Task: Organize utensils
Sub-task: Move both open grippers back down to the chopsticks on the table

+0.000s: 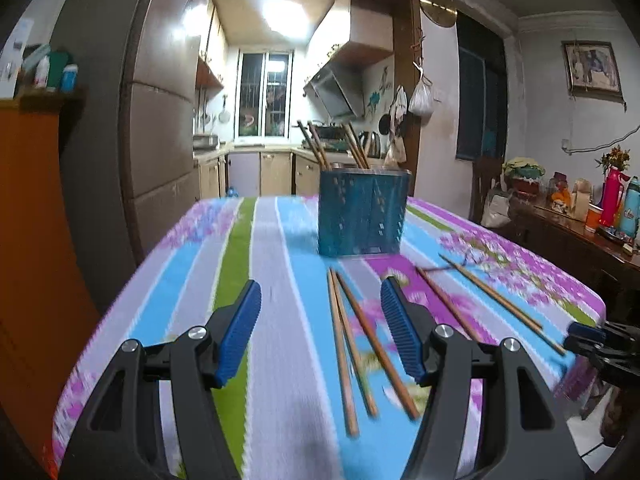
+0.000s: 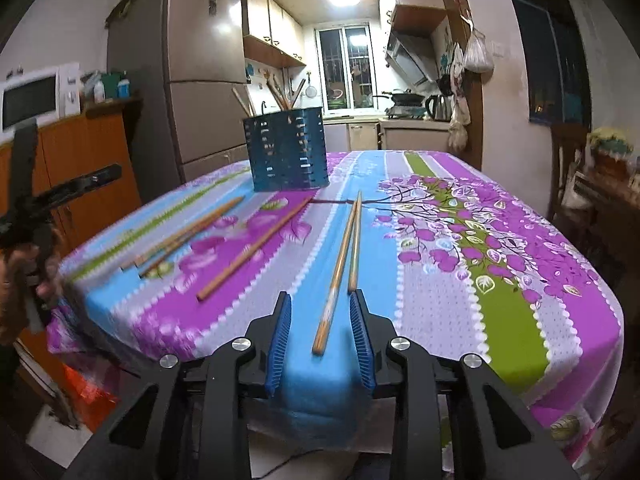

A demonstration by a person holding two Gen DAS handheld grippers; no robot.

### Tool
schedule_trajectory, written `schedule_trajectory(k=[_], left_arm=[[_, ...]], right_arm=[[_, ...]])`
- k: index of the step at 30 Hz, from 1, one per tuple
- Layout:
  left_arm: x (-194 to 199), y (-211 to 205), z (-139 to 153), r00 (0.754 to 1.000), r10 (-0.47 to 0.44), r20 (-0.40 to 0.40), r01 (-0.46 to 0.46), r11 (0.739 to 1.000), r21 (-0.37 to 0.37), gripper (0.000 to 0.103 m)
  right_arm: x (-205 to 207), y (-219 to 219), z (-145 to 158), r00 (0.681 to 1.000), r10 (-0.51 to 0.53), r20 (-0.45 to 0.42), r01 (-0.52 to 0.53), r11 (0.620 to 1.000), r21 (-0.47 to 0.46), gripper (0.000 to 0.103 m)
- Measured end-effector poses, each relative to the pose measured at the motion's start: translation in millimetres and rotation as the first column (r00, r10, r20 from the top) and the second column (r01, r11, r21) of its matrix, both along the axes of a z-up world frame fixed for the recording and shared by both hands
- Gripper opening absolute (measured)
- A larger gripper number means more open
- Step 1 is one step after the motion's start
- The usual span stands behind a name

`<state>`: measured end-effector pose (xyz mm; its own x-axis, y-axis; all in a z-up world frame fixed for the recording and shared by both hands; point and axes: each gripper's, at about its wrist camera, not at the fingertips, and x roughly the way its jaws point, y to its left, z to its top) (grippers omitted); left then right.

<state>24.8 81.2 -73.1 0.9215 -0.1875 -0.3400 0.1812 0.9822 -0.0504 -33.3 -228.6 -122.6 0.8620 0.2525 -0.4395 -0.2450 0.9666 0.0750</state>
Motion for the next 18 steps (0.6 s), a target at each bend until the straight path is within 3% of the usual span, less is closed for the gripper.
schedule_trajectory(k=[11,18], left_arm=[[-21,1,-54,0.996,-0.003,-0.088,0.005,1.0,0.031,0.059],[-23,-18,-71,0.99,-0.056,-0.13,0.068,0.994,0.084,0.039]], right_arm=[[-1,6,-15,1.0,-0.02,0.02,0.021,0.999,-0.041,0.018],[-2,6,-15,0.999,-0.025,0.025,0.026,0.999,-0.04,0.018]])
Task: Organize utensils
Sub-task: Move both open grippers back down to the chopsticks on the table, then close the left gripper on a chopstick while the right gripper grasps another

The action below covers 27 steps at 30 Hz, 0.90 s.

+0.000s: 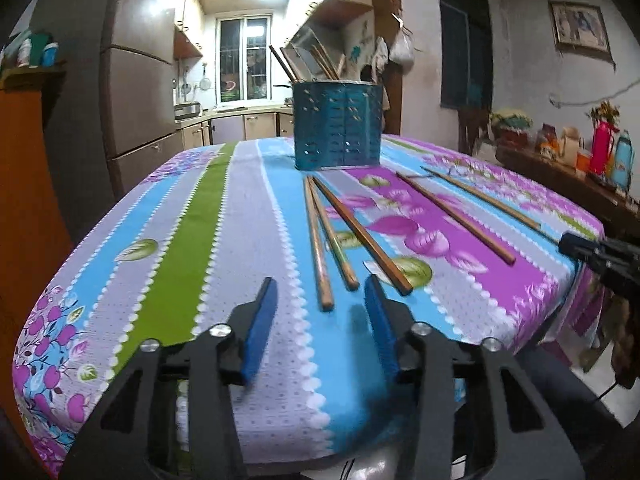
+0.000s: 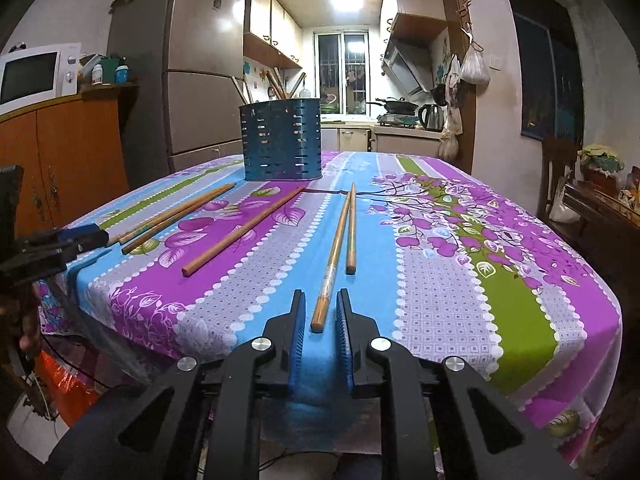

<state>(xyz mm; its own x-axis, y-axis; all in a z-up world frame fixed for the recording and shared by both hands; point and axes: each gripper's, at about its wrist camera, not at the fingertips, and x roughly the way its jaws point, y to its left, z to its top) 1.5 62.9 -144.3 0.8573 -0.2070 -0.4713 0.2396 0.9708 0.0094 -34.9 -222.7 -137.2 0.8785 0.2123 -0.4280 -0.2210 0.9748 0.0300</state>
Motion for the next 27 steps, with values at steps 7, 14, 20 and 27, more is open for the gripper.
schedule_trajectory(k=[7,14,20,27], left_arm=[[4,6,-4,1.0,0.022,-0.002,-0.022,1.0,0.005,0.024],[3,4,-6,1.0,0.022,0.017,-0.023,1.0,0.004,0.024],[-4,1,-10,0.998,0.036,0.053,-0.037,0.999,0.009,0.019],[-8,-6,-10,0.997,0.037,0.068,-0.038,0.999,0.017,0.005]], right_arm=[[0,0,-1,1.0,-0.003,0.003,0.003,1.0,-0.005,0.018],[-3,2,-3,1.0,-0.008,0.027,0.009,1.0,-0.023,0.018],[-7,5,-6,0.998,-0.025,0.054,0.026,0.999,-0.031,0.017],[-11,8,-7,0.997,-0.018,0.074,0.02,0.999,-0.029,0.009]])
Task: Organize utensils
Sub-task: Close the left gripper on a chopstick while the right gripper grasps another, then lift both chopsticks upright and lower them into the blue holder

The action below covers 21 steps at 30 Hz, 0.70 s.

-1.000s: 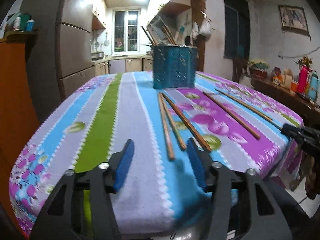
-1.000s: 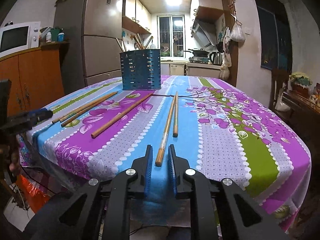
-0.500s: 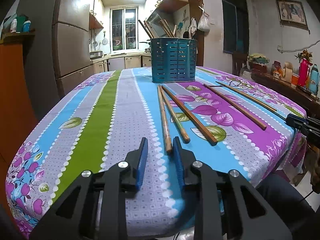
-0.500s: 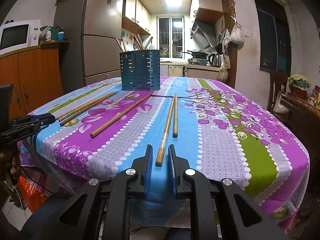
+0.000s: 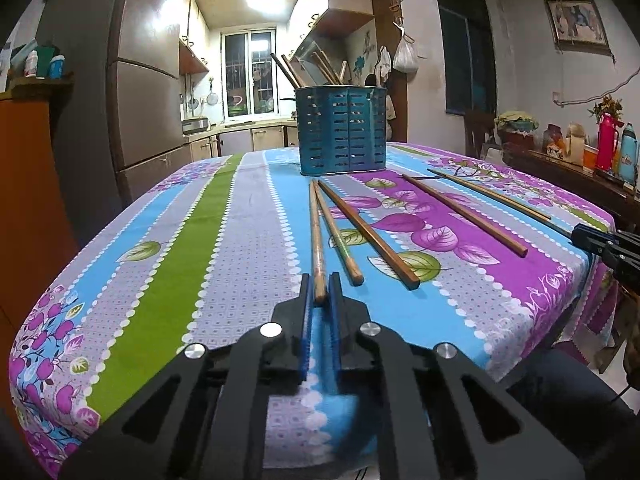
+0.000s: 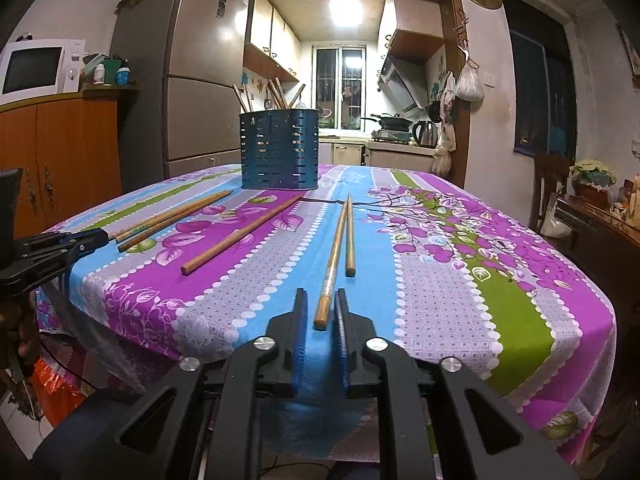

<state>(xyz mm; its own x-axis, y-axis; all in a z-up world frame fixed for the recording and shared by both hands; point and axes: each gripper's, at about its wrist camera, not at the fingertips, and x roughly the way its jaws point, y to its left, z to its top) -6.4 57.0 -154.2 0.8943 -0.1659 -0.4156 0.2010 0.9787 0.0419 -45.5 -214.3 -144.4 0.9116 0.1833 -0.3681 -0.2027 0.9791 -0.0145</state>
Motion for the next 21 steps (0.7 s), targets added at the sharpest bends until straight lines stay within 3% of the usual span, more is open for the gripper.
schedule_trajectory(k=[6,10,17,21], left_arm=[[-2,1,3,1.0,0.007,0.002,-0.007,1.0,-0.011,0.005],[-7,4,22,0.999,0.012,0.046,-0.011,1.0,-0.023,0.005],[-7,11,80,0.984,0.005,0.176,0.002,0.999,-0.038,0.005],[7,11,114,0.968,-0.003,0.249,0.014,0.999,-0.042,0.005]], right_arm=[[-1,-1,1,1.0,0.0,0.003,0.0,1.0,0.013,0.008],[-7,-5,16,0.999,0.002,0.032,-0.002,1.0,0.016,0.008],[-17,-11,82,0.985,0.046,0.169,-0.047,0.999,0.002,0.007],[-3,-14,123,0.969,0.089,0.232,-0.089,0.996,-0.012,0.007]])
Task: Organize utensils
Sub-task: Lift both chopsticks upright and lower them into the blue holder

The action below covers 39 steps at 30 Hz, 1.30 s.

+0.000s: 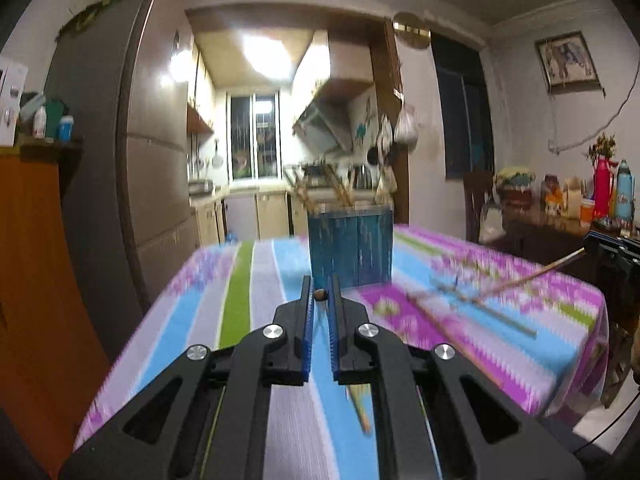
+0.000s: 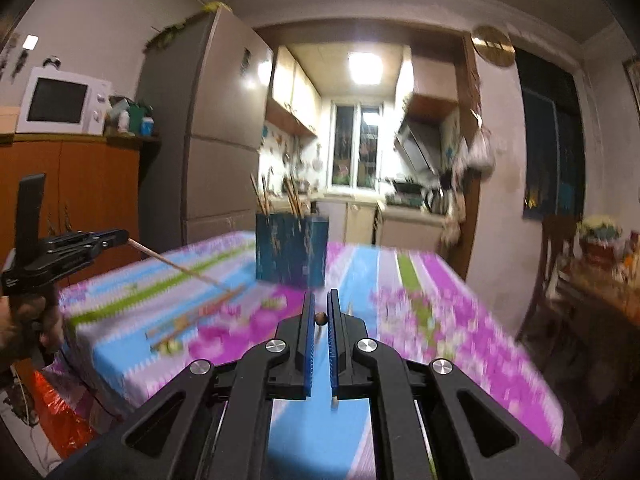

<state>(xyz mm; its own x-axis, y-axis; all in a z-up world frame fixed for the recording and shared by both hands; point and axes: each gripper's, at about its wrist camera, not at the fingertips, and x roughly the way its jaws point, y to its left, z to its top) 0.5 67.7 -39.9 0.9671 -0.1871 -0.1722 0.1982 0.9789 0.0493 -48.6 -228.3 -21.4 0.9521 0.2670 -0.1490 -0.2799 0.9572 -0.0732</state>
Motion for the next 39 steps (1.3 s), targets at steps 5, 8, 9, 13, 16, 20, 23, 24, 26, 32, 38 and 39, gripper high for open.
schedule_trajectory(k=[5,8,9,13,16,20,23,24,26,32,38,39], left_arm=[[30,-4,37,0.999,-0.016,0.044,0.017,1.0,-0.006,0.005],[47,-6,51,0.999,-0.024,0.046,0.025,1.0,-0.016,0.005],[51,-7,57,0.998,-0.027,0.051,0.028,0.999,-0.021,0.005],[59,-9,76,0.997,-0.034,0.065,0.036,0.999,-0.03,0.005],[64,-11,90,0.997,-0.041,0.064,0.044,0.998,-0.036,0.005],[70,-13,103,0.997,-0.043,0.06,0.045,0.998,-0.038,0.005],[75,-16,115,0.998,-0.045,0.051,0.047,0.998,-0.03,0.005],[78,-17,116,0.998,-0.048,0.047,0.049,0.998,-0.03,0.005],[81,-17,123,0.998,-0.058,0.03,0.059,0.998,-0.033,0.005],[93,-17,137,0.999,-0.051,-0.014,0.051,0.998,-0.032,0.005],[105,-17,151,0.996,-0.063,-0.056,0.06,0.997,-0.045,0.005],[108,-17,153,0.996,-0.066,-0.061,0.063,0.997,-0.047,0.005]], right_arm=[[43,-10,37,0.999,0.041,0.007,-0.041,0.999,0.024,0.007],[70,-10,50,0.998,0.06,-0.009,-0.06,0.998,0.024,0.007],[77,-10,53,0.998,0.066,-0.013,-0.066,0.998,0.025,0.007],[104,-8,67,0.994,0.097,-0.044,-0.096,0.995,0.021,0.007],[124,-3,78,0.991,0.113,-0.072,-0.112,0.994,0.009,0.007],[136,2,93,0.988,0.127,-0.082,-0.127,0.992,0.01,0.007],[141,5,103,0.987,0.136,-0.089,-0.135,0.991,0.02,0.007],[143,6,105,0.986,0.139,-0.09,-0.137,0.99,0.026,0.007],[147,6,113,0.986,0.14,-0.088,-0.138,0.99,0.026,0.007],[158,4,139,0.986,0.145,-0.078,-0.141,0.989,0.054,0.007],[175,4,170,0.986,0.154,-0.071,-0.147,0.985,0.088,0.007],[177,5,175,0.985,0.155,-0.071,-0.148,0.985,0.091,0.007]])
